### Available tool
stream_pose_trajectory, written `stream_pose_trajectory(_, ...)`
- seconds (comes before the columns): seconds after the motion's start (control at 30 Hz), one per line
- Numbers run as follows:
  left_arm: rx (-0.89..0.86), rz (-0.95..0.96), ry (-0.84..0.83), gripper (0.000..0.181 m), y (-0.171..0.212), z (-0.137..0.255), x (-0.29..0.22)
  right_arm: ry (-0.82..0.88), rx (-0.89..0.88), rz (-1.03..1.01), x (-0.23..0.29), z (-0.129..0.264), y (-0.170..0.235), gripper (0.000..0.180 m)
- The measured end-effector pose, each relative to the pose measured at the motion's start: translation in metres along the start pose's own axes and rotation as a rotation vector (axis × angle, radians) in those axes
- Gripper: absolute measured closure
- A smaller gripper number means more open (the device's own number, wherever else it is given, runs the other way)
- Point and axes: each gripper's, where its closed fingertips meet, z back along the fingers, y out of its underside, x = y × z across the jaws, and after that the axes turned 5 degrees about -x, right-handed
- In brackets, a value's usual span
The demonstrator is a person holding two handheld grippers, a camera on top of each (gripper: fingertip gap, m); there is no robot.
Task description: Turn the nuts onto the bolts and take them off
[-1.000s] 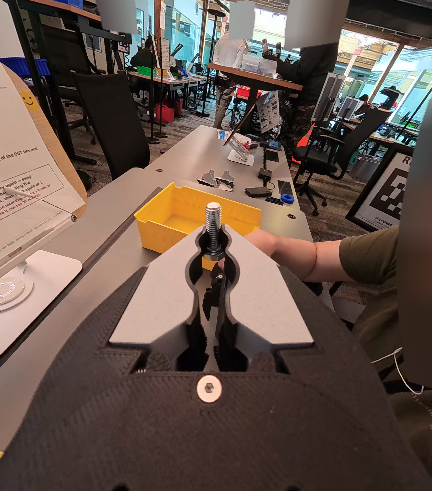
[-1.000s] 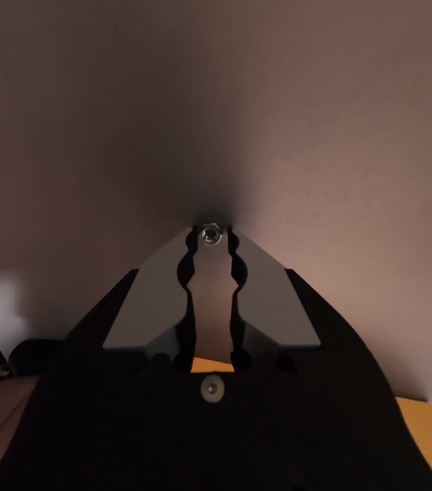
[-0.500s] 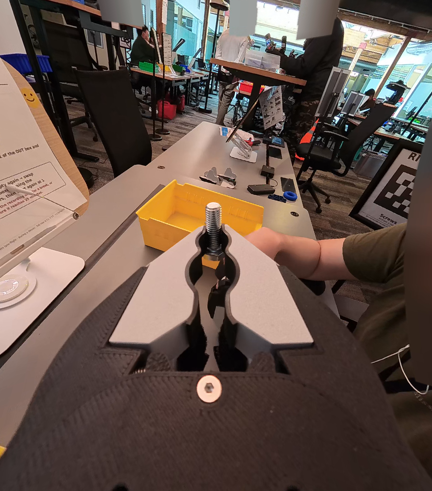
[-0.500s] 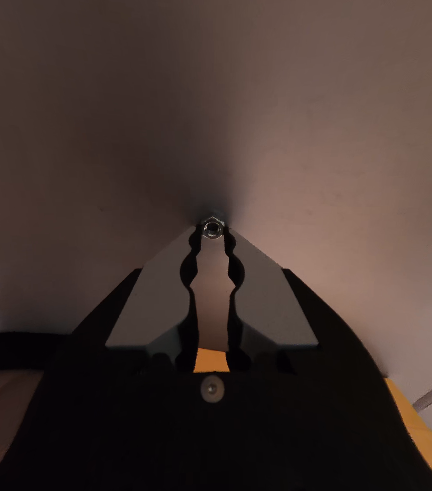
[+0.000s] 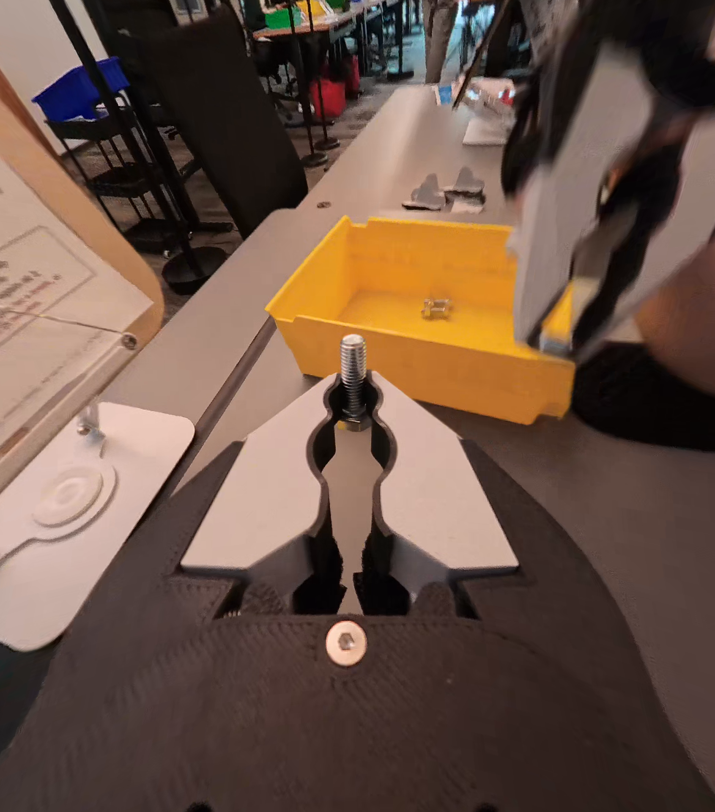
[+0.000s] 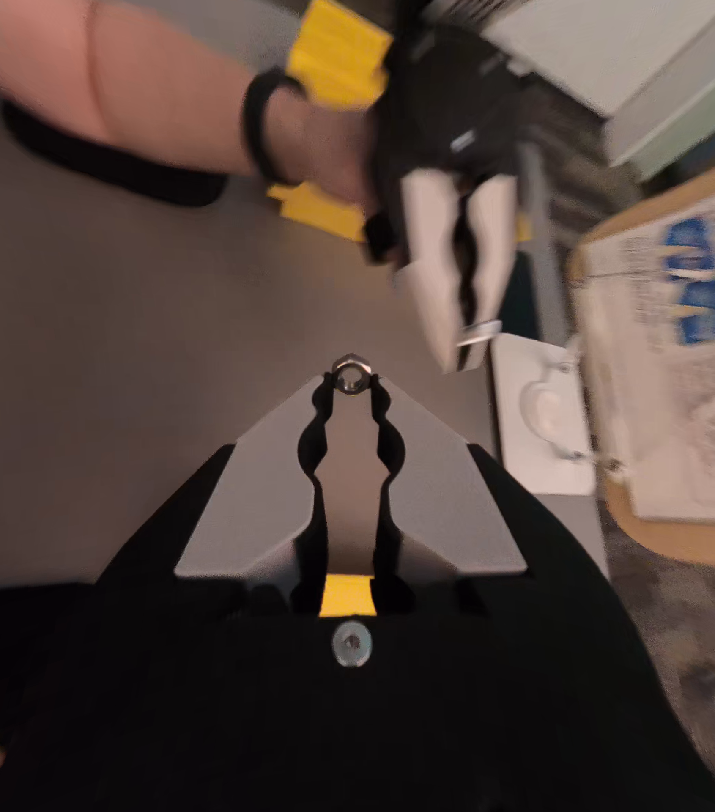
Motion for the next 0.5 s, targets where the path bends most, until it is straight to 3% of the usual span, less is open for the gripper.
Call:
stream_pose_trajectory(0.17,-0.018,-0.102,-0.003,0.173,0.04,-0.044,-0.016,0.132,0.014,-0.052,-0.035,0.019,0.03,0.164)
stream_pose_trajectory(0.5,0.109,-0.454,-0.112,0.173,0.064,-0.052,-0.016,0.062,0.235,0.051,-0.027,-0.023,0.069,0.164)
